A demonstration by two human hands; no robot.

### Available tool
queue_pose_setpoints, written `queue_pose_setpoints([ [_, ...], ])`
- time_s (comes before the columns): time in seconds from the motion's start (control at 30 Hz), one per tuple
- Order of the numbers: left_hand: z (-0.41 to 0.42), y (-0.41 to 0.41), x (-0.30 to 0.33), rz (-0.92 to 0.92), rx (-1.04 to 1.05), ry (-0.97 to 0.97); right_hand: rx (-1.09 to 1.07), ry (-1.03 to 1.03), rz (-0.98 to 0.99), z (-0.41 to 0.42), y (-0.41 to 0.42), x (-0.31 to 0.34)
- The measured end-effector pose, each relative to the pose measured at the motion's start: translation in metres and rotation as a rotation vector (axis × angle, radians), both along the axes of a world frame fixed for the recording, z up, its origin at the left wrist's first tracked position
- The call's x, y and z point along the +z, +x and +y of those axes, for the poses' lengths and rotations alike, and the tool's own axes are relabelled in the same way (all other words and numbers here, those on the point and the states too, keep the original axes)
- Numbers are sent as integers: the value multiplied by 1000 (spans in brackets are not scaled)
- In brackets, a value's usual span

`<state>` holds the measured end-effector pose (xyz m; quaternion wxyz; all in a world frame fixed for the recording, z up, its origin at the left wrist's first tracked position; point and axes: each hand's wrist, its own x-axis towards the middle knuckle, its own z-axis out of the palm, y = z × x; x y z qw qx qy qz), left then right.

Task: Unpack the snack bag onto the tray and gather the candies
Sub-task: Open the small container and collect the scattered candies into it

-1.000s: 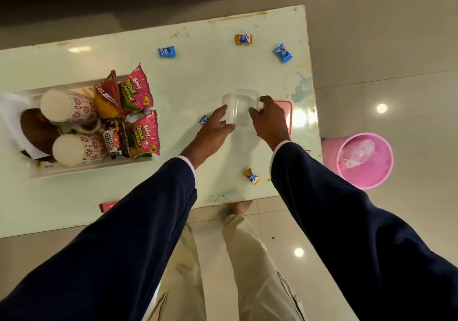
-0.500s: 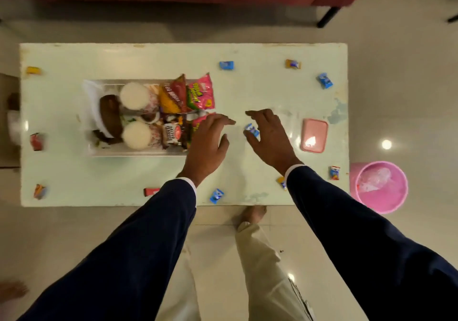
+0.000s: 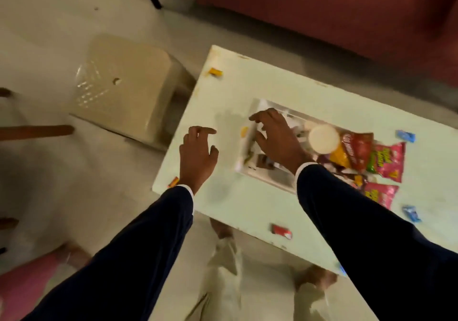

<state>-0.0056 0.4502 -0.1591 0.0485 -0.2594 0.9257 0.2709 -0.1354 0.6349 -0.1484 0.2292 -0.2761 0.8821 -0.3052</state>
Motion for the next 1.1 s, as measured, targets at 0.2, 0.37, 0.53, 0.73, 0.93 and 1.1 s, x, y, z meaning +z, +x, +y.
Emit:
queue_pose_setpoints([
  [0.2,-88,-4,-46,-149,102,102,41,77,17,-112,-45,-34],
  [0.37,-98,-9,-74,-142,5,108,8,297,151,-153,-86,-63],
  [0.53,-106,-9,-94,-44,-111,68,65,403,197,-193,-111,-81],
  [0.73,-122,-13,-99,-54,91,320,167,462,163,-212,-108,-102],
  [0.93,-112,-9,-82,38,332,748,-67,175,-399,-187,-76,-81],
  [1.1,-72,-19,-53,111,292,903,-326,-244,-625,-116,-23,-32],
])
